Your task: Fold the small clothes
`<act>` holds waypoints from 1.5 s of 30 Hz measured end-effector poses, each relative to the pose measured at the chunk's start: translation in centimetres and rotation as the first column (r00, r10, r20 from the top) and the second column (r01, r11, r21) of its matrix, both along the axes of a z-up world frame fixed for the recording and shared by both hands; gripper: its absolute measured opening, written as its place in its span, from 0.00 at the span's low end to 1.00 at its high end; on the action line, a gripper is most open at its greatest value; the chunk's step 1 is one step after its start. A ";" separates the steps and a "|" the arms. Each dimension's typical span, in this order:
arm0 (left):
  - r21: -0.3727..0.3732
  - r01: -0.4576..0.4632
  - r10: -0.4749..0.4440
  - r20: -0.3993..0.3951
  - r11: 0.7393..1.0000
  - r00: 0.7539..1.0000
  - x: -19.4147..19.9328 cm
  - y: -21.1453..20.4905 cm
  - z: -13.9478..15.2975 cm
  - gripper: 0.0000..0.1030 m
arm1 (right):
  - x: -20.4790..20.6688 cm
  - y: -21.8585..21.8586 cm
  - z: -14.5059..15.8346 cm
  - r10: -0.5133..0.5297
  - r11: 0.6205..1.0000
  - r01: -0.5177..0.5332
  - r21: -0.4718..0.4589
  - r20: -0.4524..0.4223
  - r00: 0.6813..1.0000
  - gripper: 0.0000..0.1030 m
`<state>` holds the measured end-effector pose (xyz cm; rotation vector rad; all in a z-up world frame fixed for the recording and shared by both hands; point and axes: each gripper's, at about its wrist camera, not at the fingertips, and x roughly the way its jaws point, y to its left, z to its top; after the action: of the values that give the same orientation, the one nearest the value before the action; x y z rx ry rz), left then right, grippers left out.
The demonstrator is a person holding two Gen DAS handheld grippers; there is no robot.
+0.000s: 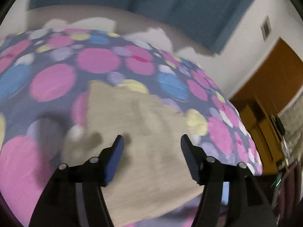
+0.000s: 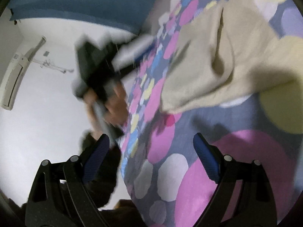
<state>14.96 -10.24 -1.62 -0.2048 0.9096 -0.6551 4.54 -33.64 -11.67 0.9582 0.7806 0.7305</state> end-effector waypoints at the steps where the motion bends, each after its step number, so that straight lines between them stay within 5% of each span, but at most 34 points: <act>1: -0.025 -0.017 0.017 0.007 1.000 1.000 -0.5 1.8 -0.8 0.64 | 0.3 -0.9 0.5 -0.021 1.000 0.021 -0.001 0.007 1.000 0.88; 9: -0.160 -0.083 0.085 0.006 0.984 0.996 -2.5 8.1 -6.6 0.70 | 9.7 -6.3 -0.6 -0.154 0.988 0.156 0.002 -0.123 0.980 0.86; 14: -0.229 -0.079 0.055 -0.106 0.970 0.993 -1.0 8.8 -8.8 0.70 | 15.6 -5.3 -3.1 -0.136 0.990 0.128 -0.052 -0.208 0.969 0.74; 19: -0.189 -0.036 0.024 -0.067 0.981 0.997 -1.3 7.6 -8.3 0.70 | 19.0 -4.9 -3.5 -0.132 0.990 0.114 -0.086 -0.239 0.962 0.74; 31: -0.167 -0.030 0.016 -0.082 0.986 0.997 -1.1 7.2 -8.8 0.73 | 20.8 -4.4 -3.3 -0.120 0.992 0.110 -0.055 -0.223 0.967 0.73; 40: -0.175 -0.041 0.024 -0.094 0.984 0.995 -1.2 7.6 -8.8 0.74 | 23.1 -5.2 -4.7 -0.159 0.987 0.144 -0.078 -0.250 0.955 0.39; 45: -0.177 -0.042 0.025 -0.094 0.983 0.995 -1.1 7.6 -8.8 0.74 | 23.3 -5.2 -4.0 -0.175 0.981 0.148 -0.128 -0.233 0.957 0.39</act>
<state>13.85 -2.68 -10.40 -0.4133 0.9334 -0.7011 27.86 -38.87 -15.72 1.0106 0.9347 0.4273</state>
